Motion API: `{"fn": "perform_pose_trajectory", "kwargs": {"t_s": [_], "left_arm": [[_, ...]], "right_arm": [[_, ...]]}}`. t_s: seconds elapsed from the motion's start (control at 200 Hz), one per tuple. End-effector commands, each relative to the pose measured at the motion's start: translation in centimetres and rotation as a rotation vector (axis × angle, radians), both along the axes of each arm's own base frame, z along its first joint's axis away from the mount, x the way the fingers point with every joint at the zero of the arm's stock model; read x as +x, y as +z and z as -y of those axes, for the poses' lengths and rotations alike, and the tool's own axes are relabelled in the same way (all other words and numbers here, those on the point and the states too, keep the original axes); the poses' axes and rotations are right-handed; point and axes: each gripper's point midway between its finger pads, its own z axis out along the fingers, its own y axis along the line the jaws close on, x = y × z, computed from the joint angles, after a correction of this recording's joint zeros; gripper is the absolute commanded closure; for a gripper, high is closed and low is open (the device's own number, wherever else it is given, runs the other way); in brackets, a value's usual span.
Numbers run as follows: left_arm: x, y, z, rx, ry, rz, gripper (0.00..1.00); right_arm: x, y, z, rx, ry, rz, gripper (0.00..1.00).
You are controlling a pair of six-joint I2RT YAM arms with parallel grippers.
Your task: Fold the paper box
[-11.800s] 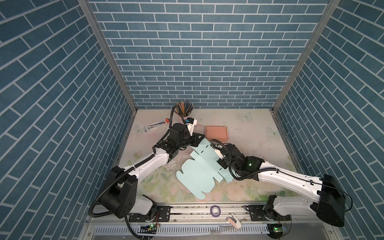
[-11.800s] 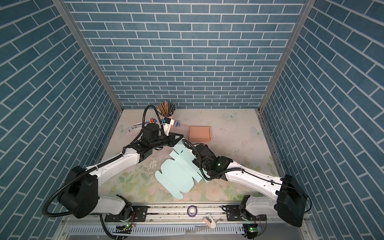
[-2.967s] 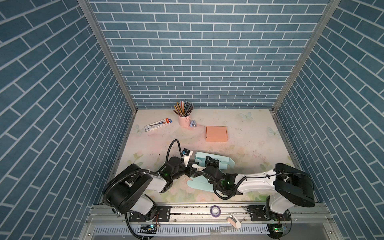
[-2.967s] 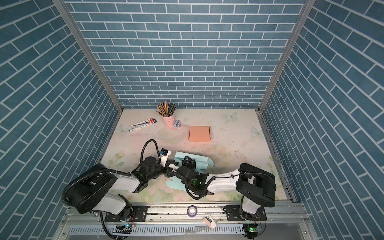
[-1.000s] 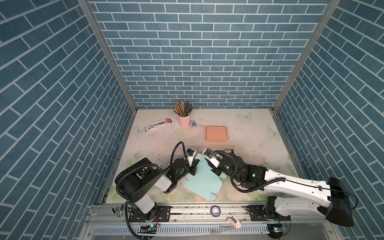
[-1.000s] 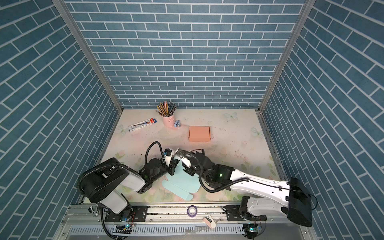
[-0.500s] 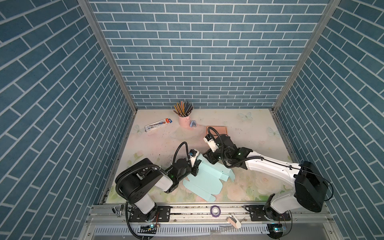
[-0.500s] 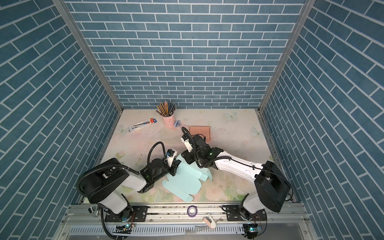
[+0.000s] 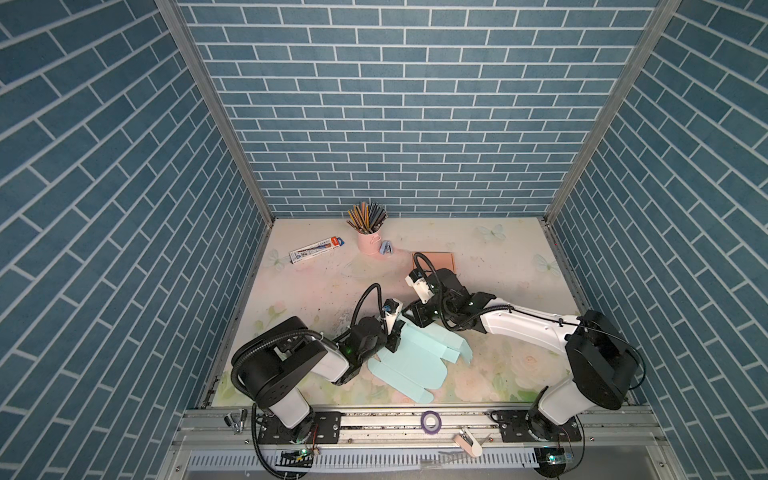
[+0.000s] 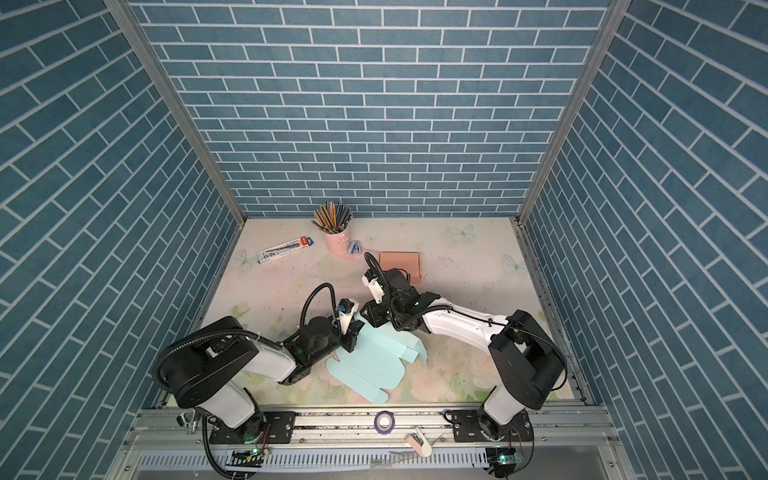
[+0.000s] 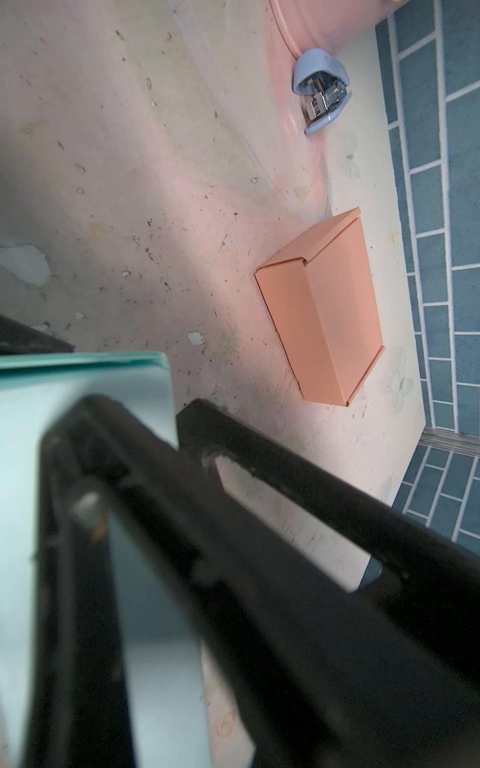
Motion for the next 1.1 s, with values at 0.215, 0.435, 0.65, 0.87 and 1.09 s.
{"fn": "perform_pose_trajectory", "kwargs": {"t_s": [0.215, 0.435, 0.65, 0.87, 1.09], "left_arm": [[1.0, 0.5, -0.7, -0.016, 0.102, 0.022, 0.81], [1.4, 1.0, -0.8, -0.019, 0.148, 0.044, 0.83], [1.4, 1.2, -0.7, -0.012, 0.188, 0.059, 0.87], [1.3, 1.1, -0.9, -0.015, 0.204, 0.062, 0.83], [1.3, 1.1, -1.1, -0.041, 0.219, 0.066, 0.81]], "right_arm": [[-1.4, -2.8, 1.0, -0.005, -0.035, -0.101, 0.7], [-2.0, -2.9, 1.4, 0.031, -0.065, -0.127, 0.73], [-2.9, -3.1, 1.5, 0.06, -0.088, -0.154, 0.73], [-3.1, -3.2, 1.7, 0.057, -0.11, -0.151, 0.74], [-3.1, -3.5, 2.1, 0.049, -0.136, -0.147, 0.75]]}}
